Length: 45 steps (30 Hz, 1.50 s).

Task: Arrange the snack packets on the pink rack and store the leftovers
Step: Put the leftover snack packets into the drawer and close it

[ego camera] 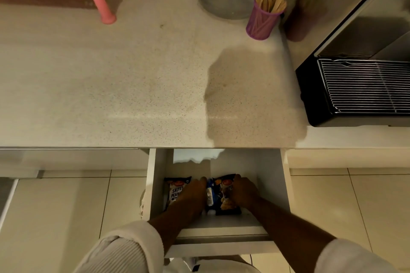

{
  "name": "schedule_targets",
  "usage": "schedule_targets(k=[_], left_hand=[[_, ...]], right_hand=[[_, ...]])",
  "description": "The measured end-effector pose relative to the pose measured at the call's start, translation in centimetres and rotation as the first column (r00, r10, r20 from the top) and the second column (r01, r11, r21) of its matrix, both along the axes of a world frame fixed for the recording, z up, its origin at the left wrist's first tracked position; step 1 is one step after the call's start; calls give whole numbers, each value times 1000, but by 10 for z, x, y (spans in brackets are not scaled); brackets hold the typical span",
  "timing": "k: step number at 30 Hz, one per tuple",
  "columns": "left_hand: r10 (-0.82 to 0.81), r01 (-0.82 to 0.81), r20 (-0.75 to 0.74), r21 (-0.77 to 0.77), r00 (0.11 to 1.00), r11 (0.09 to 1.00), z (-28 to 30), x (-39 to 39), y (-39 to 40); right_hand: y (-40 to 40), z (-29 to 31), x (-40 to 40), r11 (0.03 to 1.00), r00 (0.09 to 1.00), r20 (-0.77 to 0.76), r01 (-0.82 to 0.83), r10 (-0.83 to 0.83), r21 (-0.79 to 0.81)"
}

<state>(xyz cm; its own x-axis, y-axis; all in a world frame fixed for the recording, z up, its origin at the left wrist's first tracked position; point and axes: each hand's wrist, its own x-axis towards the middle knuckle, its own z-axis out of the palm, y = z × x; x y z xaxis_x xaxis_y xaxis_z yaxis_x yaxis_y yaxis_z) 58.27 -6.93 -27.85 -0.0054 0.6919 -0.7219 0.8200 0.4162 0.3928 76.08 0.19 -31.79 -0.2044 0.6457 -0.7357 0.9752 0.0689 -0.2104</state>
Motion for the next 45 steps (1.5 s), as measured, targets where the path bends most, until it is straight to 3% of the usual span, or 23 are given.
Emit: schedule_targets(k=[9,13,17,24,30,37,45], left_hand=[[-36,39,-27,153,999,987,50,-23,-20],[14,-35,74,293,997,955,83,-24,-34],[2,-94,215,421,977,902,105,-31,-59],[-75,-61,407,311,910,948,123,-50,-96],[-102,-14,352,311,930,950,127,-57,-95],[-177,96,189,375,966,922,131,-56,-82],[-32,-26,121,443,992,896,127,-59,-73]], right_hand=[[-13,59,6,995,986,-151,62,-73,-75],[-31,94,12,994,941,-319,110,-110,-18],[-54,126,24,998,890,-453,52,-56,-22],[-69,160,48,990,817,-559,130,-141,-60],[-83,163,53,993,842,-526,116,-118,-36],[-77,163,47,994,860,-502,112,-95,5],[-61,168,29,975,898,-439,120,-26,188]])
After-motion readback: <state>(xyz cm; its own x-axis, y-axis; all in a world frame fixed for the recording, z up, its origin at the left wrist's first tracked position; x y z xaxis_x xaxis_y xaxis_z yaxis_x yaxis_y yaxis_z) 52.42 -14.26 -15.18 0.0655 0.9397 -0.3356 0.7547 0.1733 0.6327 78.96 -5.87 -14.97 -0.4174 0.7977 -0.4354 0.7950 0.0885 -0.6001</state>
